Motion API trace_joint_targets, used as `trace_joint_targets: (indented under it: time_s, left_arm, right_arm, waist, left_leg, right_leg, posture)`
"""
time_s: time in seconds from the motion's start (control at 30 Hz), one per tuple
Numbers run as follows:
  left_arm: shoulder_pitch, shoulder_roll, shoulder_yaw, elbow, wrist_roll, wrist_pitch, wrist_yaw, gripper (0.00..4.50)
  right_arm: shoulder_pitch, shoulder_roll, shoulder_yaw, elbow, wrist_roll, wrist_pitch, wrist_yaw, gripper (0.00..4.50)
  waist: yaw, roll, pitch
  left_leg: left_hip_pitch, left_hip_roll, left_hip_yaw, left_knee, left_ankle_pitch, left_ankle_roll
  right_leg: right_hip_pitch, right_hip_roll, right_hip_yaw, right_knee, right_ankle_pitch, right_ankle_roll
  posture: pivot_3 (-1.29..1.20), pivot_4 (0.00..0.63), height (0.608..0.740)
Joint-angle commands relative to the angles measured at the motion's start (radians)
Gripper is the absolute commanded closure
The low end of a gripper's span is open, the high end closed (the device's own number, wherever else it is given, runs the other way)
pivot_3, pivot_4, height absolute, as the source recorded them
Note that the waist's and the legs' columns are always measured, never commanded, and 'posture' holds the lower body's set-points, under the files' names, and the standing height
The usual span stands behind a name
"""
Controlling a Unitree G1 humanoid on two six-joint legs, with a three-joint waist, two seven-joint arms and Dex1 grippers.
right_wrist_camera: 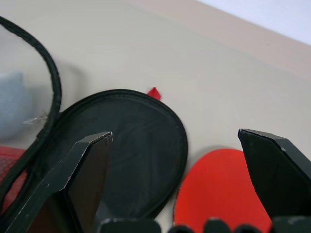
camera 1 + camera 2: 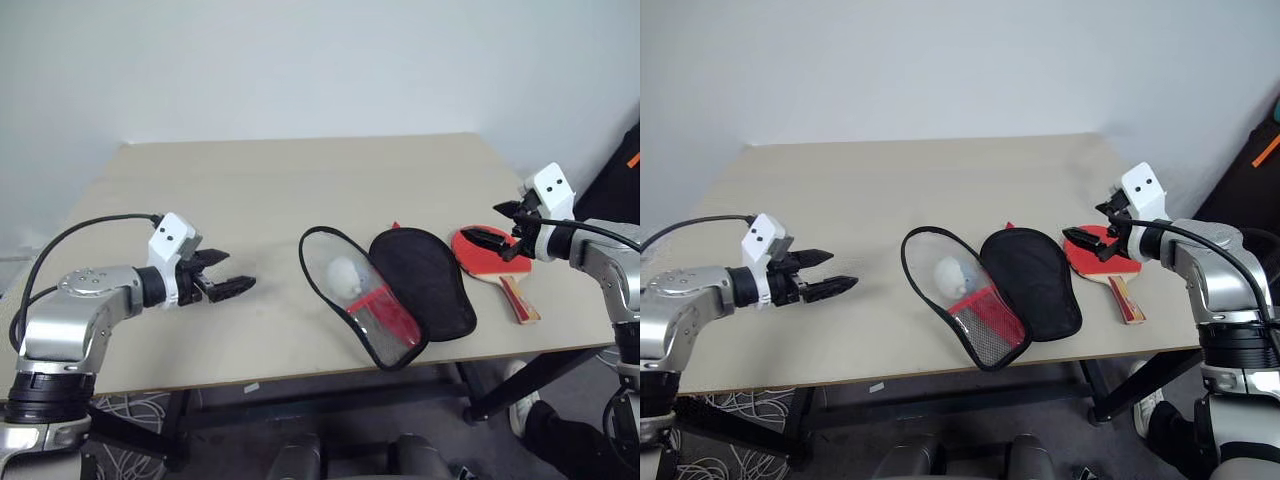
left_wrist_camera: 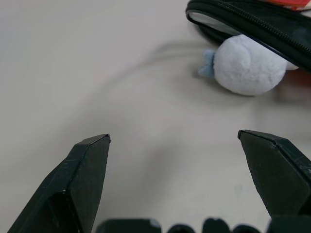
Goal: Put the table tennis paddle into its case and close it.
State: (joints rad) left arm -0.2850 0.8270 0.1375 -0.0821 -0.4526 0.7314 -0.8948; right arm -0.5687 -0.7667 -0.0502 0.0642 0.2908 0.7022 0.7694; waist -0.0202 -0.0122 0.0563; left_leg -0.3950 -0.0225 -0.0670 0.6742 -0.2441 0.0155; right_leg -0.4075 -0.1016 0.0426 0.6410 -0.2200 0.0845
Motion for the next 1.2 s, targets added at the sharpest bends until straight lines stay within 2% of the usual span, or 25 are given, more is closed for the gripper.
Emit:
trace_joint_targets:
  time_s: [0.03,0.23,0.43,0.7,0.83,1.0,1.2]
  left_arm:
    - [-0.033,-0.006,0.004,-0.02,-0.01,-0.002,0.006,0.0]
    - [-0.067,0.021,0.004,0.024,0.006,-0.022,-0.026,0.0]
    - [-0.036,0.035,0.013,-0.016,-0.004,-0.014,-0.039,0.0]
    - [-0.053,-0.002,-0.015,-0.029,0.0,-0.025,-0.026,0.0]
    - [-0.115,-0.039,0.008,-0.011,-0.009,-0.029,0.005,0.0]
    - [-0.11,-0.015,-0.013,-0.019,0.009,-0.038,-0.018,0.0]
    - [-0.106,-0.009,-0.01,-0.02,0.004,-0.041,-0.04,0.0]
  right_arm:
    - [0.001,-0.002,-0.037,-0.024,-0.007,-0.012,-0.029,0.02]
    - [0.02,-0.001,-0.04,-0.07,0.019,0.032,-0.039,0.02]
    - [0.019,-0.023,-0.03,-0.055,0.022,0.055,-0.003,0.02]
    - [0.047,-0.1,-0.026,-0.01,0.009,0.029,0.08,0.02]
    - [0.03,-0.117,-0.02,0.025,0.004,0.032,0.098,0.02]
    - [0.01,-0.084,0.003,0.077,-0.045,0.027,0.032,0.02]
    - [0.086,-0.085,0.019,0.059,-0.056,0.106,0.006,0.02]
  waist:
    - [0.0,0.0,0.0]
    - [0.0,0.0,0.0]
    - [0.0,0.0,0.0]
    - [0.0,0.0,0.0]
    - [0.0,0.0,0.0]
    - [-0.004,0.0,0.0]
    - [0.001,-0.001,0.0]
  left_leg:
    - [0.0,0.0,0.0,0.0,0.0,0.0]
    - [0.0,0.0,0.0,0.0,0.0,0.0]
    - [0.0,0.0,0.0,0.0,0.0,0.0]
    - [0.0,0.0,0.0,0.0,0.0,0.0]
    - [0.0,0.0,0.001,0.0,0.0,0.0]
    - [0.0,0.0,0.001,0.0,0.0,0.0]
    - [0.0,0.0,0.001,0.0,0.0,0.0]
  right_leg:
    - [0.0,0.0,0.0,0.0,0.0,0.0]
    - [0.0,0.0,0.0,0.0,0.0,0.0]
    - [0.0,0.0,0.0,0.0,0.0,0.0]
    - [0.0,0.0,0.0,0.0,0.0,0.0]
    - [0.0,0.0,0.0,0.0,0.0,0.0]
    - [-0.001,0.0,0.001,0.0,0.0,0.0]
    - [0.0,0.0,0.001,0.0,0.0,0.0]
  posture:
    - [0.0,0.0,0.698]
    - [0.0,0.0,0.698]
    - [0.0,0.0,0.698]
    - [0.0,0.0,0.698]
    - [0.0,0.0,0.698]
    - [0.0,0.0,0.698]
    - [0.0,0.0,0.698]
